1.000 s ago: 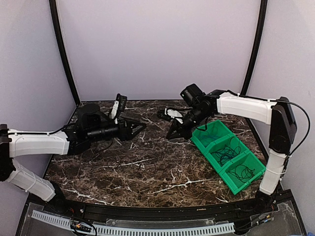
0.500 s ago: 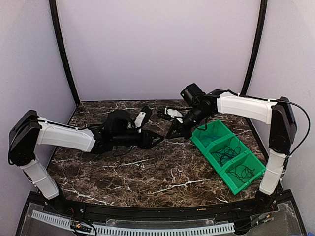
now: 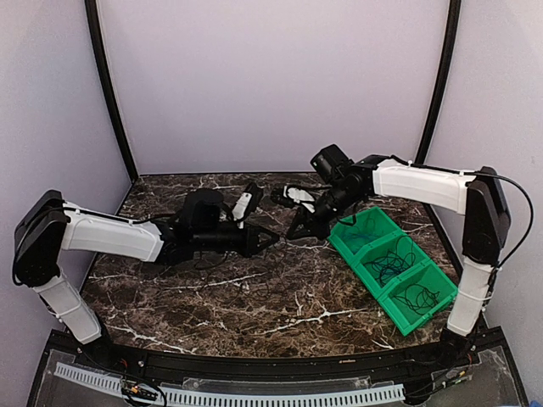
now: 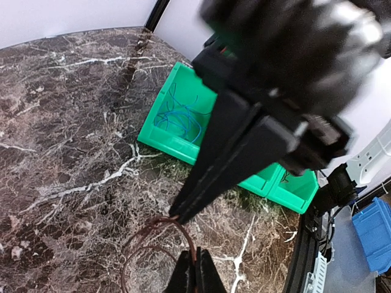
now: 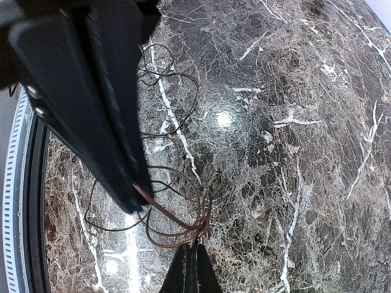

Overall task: Untangle the cables
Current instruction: Untie the untangled cable.

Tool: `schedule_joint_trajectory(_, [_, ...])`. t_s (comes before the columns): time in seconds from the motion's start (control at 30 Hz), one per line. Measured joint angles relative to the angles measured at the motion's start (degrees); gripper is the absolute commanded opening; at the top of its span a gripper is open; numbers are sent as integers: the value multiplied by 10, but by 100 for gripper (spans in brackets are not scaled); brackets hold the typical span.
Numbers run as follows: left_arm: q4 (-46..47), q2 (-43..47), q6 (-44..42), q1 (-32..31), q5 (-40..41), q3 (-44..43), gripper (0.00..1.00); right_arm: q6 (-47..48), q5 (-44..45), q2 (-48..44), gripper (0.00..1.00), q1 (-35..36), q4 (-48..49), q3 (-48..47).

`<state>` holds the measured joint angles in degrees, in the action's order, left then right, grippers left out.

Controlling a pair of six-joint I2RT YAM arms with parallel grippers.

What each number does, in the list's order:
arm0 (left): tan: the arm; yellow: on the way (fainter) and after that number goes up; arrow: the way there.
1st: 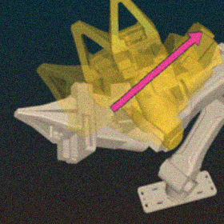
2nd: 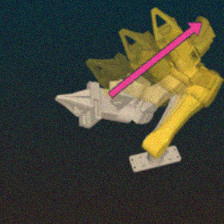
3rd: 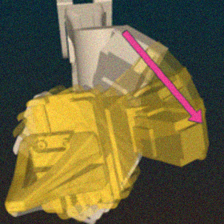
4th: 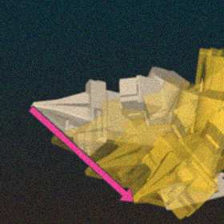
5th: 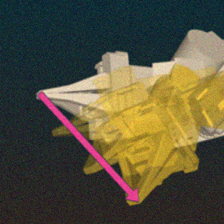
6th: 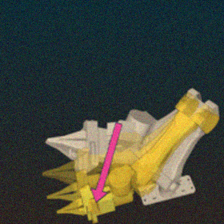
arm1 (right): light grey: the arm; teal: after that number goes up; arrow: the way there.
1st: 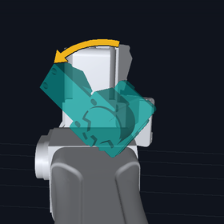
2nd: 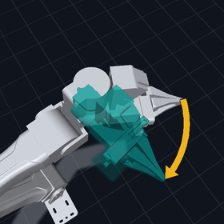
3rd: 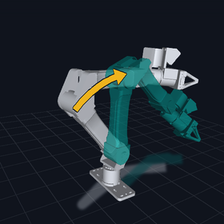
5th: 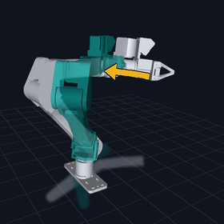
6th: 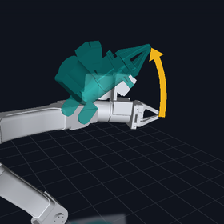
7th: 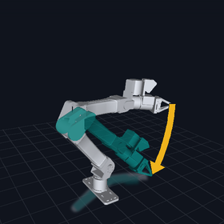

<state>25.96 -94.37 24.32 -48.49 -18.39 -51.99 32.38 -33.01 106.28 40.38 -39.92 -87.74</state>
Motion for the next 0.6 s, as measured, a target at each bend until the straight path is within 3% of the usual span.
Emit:
schedule_joint_trajectory(0.33, [-9, 195, -2, 10, 34, 41, 0, -19, -2, 50, 0, -22, 16, -12])
schedule_joint_trajectory(0.6, [-85, 278, -33, 19, 96, 58, 0, -30, -18, 51, 0, -21, 45, -39])
